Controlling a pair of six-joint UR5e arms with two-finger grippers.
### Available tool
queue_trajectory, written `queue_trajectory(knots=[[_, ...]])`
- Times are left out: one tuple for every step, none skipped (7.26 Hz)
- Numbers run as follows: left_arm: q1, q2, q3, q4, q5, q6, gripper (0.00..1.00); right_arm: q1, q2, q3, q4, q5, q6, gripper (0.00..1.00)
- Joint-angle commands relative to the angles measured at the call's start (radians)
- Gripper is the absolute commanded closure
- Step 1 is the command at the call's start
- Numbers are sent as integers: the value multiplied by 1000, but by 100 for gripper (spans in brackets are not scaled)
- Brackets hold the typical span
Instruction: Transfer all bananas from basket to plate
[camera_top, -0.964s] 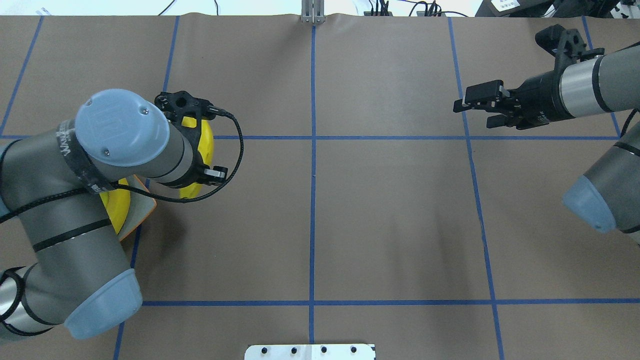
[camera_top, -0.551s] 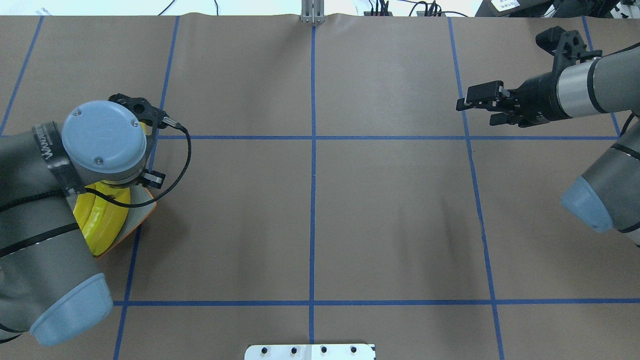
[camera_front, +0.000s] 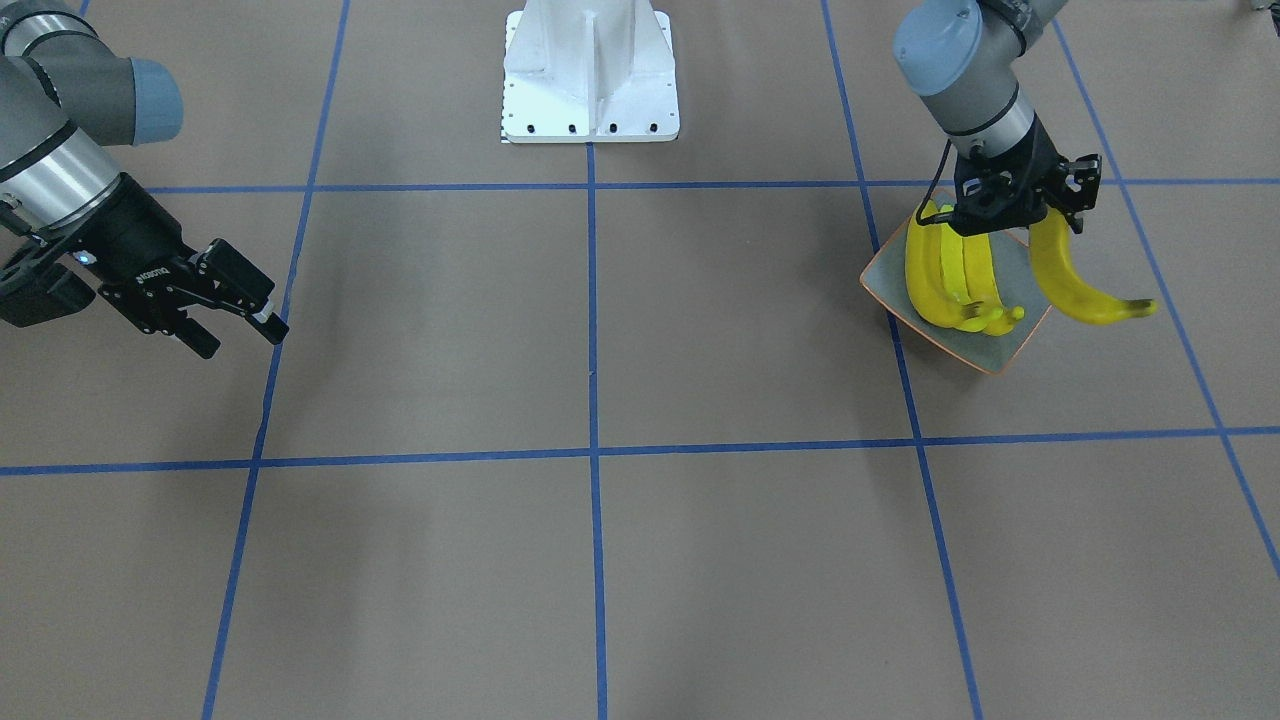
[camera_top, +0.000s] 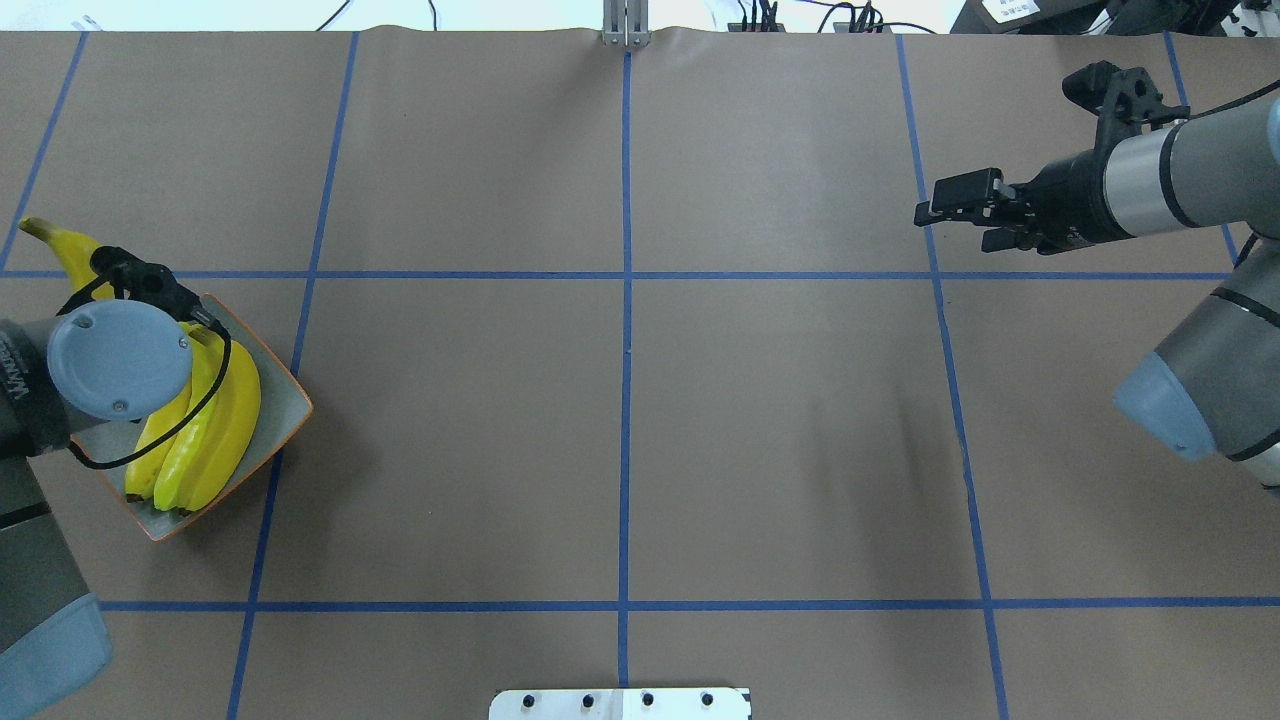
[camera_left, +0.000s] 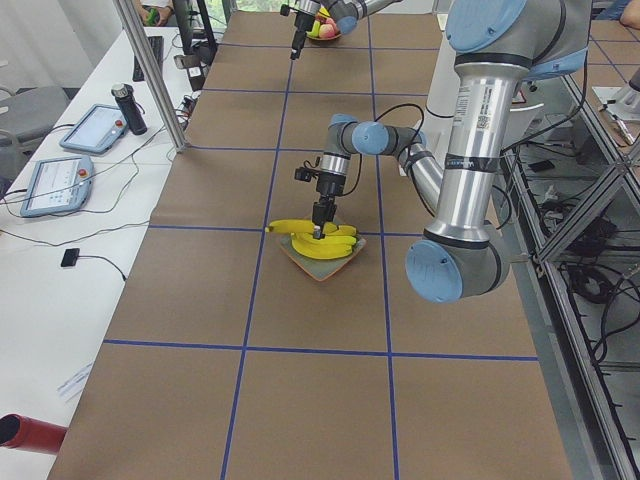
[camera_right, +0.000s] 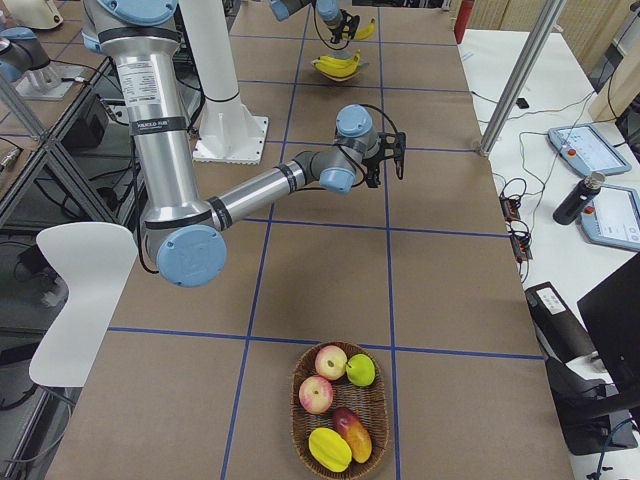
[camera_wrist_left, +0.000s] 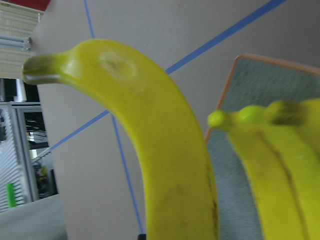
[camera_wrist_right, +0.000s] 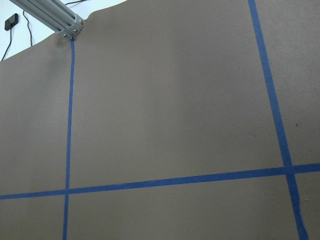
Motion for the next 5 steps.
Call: queue_trajectory(knots=[[102,21,59,22,18,51,100,0,0,0,1,1,-1,0],[131,11,128,28,21,49,100,1,0,-1,2,3,-4,0],[128,14,137,30,21,49,100,-3,0,-3,2,3,-4,0],[125,17,131,30,20,46,100,-7,0,-3,2,3,-3,0],[125,15,127,31,20,42,100,-7,0,-3,2,3,-3,0]])
